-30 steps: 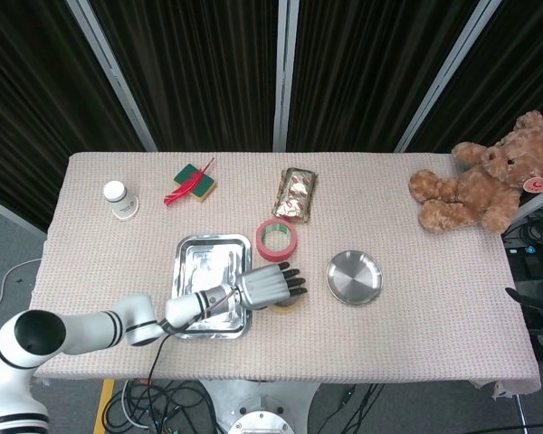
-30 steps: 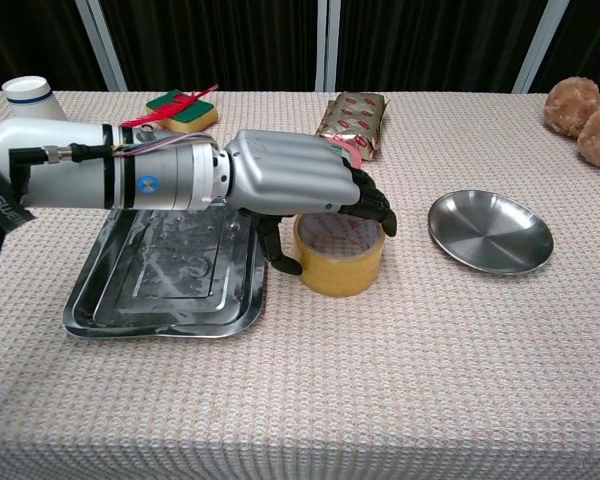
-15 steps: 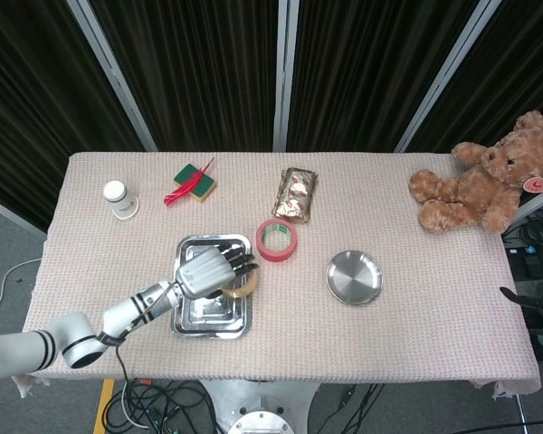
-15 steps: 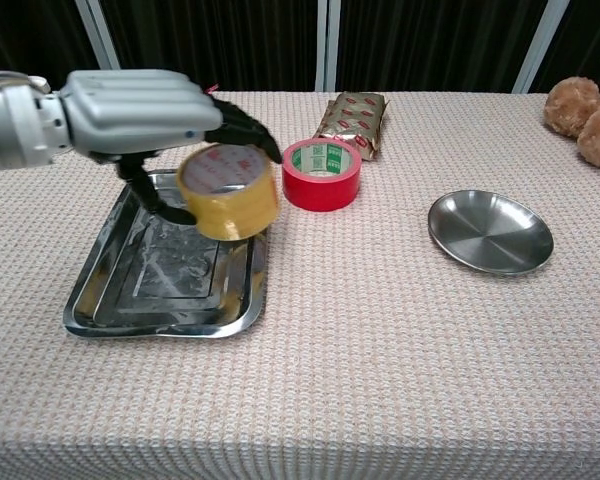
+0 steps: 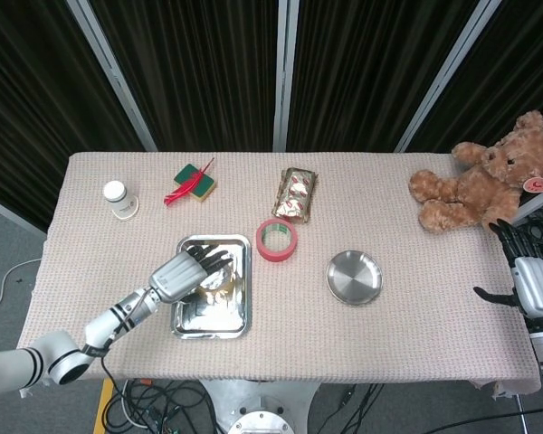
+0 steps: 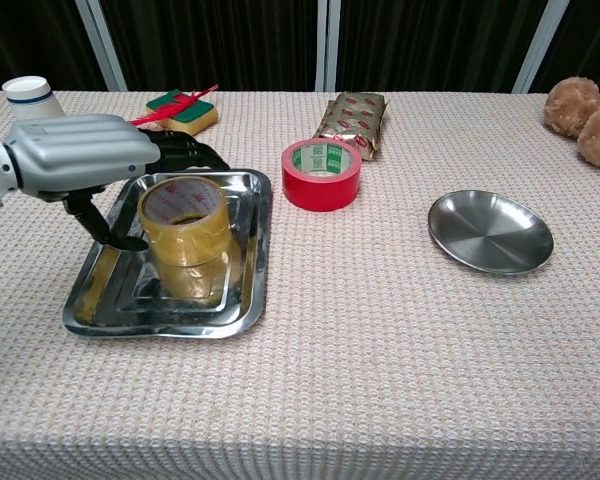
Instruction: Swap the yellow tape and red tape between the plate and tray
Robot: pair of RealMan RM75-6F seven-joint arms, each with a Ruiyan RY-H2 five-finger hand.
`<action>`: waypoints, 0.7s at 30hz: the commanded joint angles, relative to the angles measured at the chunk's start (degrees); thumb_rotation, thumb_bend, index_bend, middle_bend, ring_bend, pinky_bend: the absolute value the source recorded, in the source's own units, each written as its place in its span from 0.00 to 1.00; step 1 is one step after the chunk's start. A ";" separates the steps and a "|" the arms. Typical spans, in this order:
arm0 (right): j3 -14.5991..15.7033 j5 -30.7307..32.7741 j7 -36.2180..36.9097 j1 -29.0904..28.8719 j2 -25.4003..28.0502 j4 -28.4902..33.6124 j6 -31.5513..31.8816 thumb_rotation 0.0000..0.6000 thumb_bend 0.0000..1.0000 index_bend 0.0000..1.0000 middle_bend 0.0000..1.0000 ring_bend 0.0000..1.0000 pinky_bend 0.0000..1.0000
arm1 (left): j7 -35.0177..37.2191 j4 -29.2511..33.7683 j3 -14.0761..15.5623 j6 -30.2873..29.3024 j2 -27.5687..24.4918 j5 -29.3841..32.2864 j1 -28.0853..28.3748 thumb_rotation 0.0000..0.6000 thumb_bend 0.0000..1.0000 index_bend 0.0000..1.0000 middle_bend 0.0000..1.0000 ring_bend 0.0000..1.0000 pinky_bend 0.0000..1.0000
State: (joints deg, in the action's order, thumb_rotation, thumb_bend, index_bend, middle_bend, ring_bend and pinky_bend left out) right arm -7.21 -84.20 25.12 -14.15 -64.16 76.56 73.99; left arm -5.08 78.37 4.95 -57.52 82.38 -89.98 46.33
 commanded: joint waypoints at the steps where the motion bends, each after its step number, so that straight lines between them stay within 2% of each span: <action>1: -0.03 -0.40 -1.05 -1.01 -0.01 0.95 -0.91 1.00 0.00 0.00 0.00 0.00 0.00 | -0.58 0.73 -0.03 -0.55 -0.77 0.04 -0.85 1.00 0.18 0.03 0.00 0.00 0.18; 6: -0.37 -1.39 -3.73 -3.54 0.18 3.34 -2.97 1.00 0.00 0.00 0.00 0.00 0.00 | -3.09 3.81 -0.41 -2.80 -3.85 1.27 -3.26 1.00 0.18 0.03 0.00 0.00 0.16; 9: -0.81 -2.59 -6.62 -6.36 0.40 5.72 -5.33 1.00 0.00 0.00 0.00 0.00 0.00 | -6.46 6.36 -1.15 -6.39 -6.20 4.14 -6.67 1.00 0.18 0.03 0.00 0.00 0.16; 15: -2.77 -2.59 -15.41 -15.58 -0.53 10.55 -15.89 1.00 0.00 0.00 0.00 0.00 0.00 | -9.89 9.94 -1.34 -17.16 -9.09 10.35 -16.92 1.00 0.17 0.03 0.00 0.00 0.16; 21: -5.81 2.50 -26.72 -26.09 -7.18 11.18 -27.46 1.00 0.00 0.00 0.00 0.00 0.00 | -5.34 6.98 -2.08 -26.49 -7.70 14.12 -26.36 1.00 0.16 0.03 0.01 0.00 0.15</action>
State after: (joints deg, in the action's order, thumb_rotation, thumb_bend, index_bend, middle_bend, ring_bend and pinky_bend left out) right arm -11.10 -84.61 3.32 -35.44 -67.67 87.04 51.47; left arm -12.64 86.52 3.31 -80.96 74.40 -78.06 23.55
